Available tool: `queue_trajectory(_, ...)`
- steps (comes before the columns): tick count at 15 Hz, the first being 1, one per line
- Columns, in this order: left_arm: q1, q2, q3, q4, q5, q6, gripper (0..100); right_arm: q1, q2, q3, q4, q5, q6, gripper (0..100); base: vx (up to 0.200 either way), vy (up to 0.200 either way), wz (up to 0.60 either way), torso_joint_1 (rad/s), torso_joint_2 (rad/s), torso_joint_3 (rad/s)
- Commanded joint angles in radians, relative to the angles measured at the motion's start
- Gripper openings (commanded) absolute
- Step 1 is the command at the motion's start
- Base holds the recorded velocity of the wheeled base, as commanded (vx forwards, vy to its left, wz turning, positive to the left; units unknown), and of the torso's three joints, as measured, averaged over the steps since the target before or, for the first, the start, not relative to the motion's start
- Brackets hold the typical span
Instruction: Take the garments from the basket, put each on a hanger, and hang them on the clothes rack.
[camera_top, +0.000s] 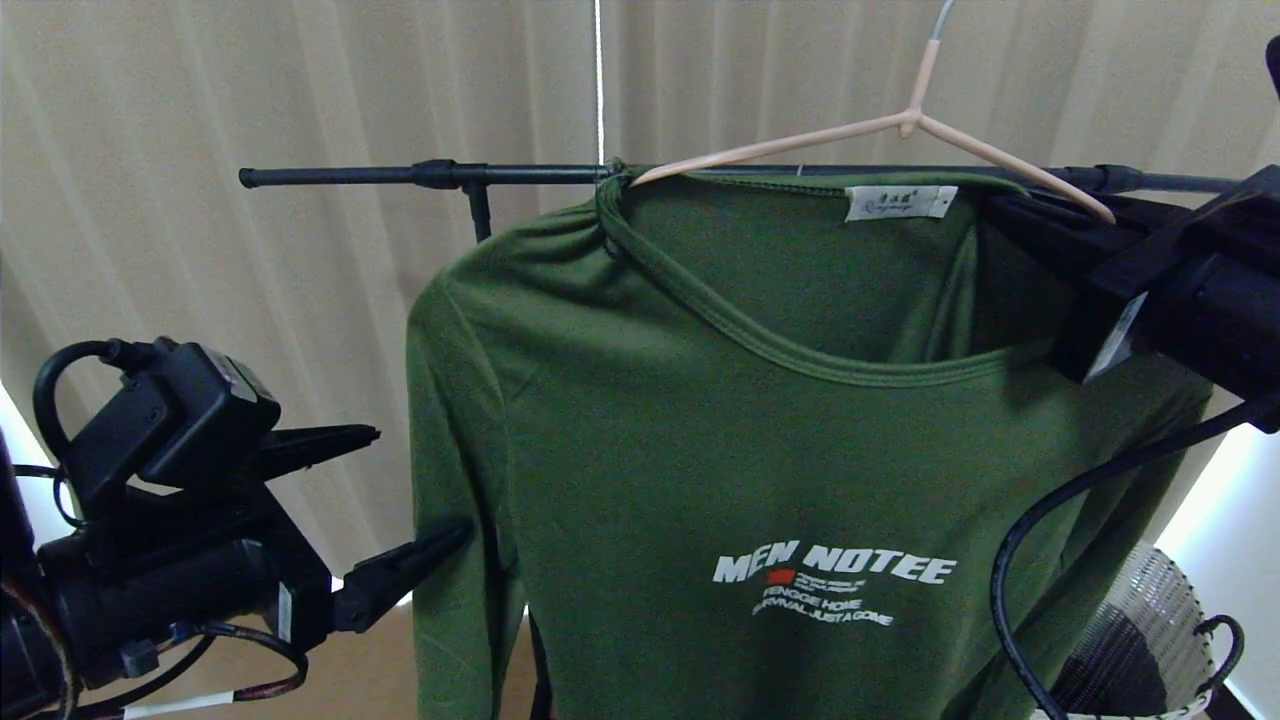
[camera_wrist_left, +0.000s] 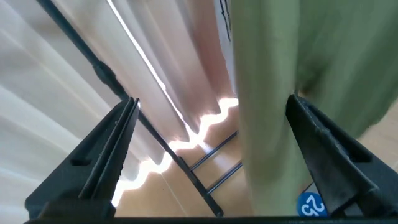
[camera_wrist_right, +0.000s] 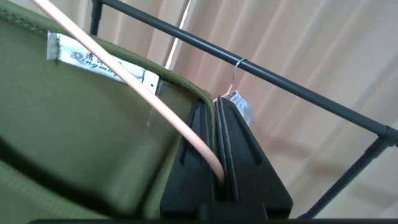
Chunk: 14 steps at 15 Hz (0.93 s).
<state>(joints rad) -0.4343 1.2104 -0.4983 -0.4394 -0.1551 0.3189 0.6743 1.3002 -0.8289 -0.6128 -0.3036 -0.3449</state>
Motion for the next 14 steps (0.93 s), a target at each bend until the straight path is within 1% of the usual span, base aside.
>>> queue_trajectory(1,0.000,0.011,0.004,-0.001,0.000,0.000,100,0.004,-0.004,-0.001,-0.001,0.001,0.000,0,0.000,0.000,0.00,0.000,0.00,0.000)
queue_trajectory(2,-0.001,0.009,0.004,-0.001,-0.001,0.002,0,0.010,-0.004,-0.001,-0.001,0.000,0.000,0,0.000,0.000,0.00,0.000,0.00,0.000)
queue_trajectory(6,0.009,0.021,0.015,-0.001,0.003,0.006,0,0.016,-0.004,0.001,-0.001,-0.002,-0.002,0,0.000,0.000,0.00,0.000,0.00,0.000)
queue_trajectory(8,0.049,0.000,0.026,-0.002,0.002,0.008,0,0.015,-0.007,-0.001,0.001,-0.005,-0.002,0,0.000,0.000,0.00,0.000,0.00,0.000)
queue_trajectory(10,0.141,-0.040,0.041,-0.001,0.000,0.026,0,0.011,-0.022,0.007,0.008,-0.006,-0.006,0,0.000,0.000,0.00,0.000,0.00,0.000)
queue_trajectory(11,0.161,-0.046,0.047,-0.001,0.000,0.034,0,0.010,-0.027,0.008,0.010,-0.006,-0.008,0,0.000,0.000,0.00,0.000,0.00,0.000)
queue_trajectory(14,0.312,-0.075,0.116,0.001,0.000,0.112,0,-0.036,-0.039,0.014,0.013,-0.008,-0.009,0,0.000,0.000,0.00,0.000,0.00,0.000)
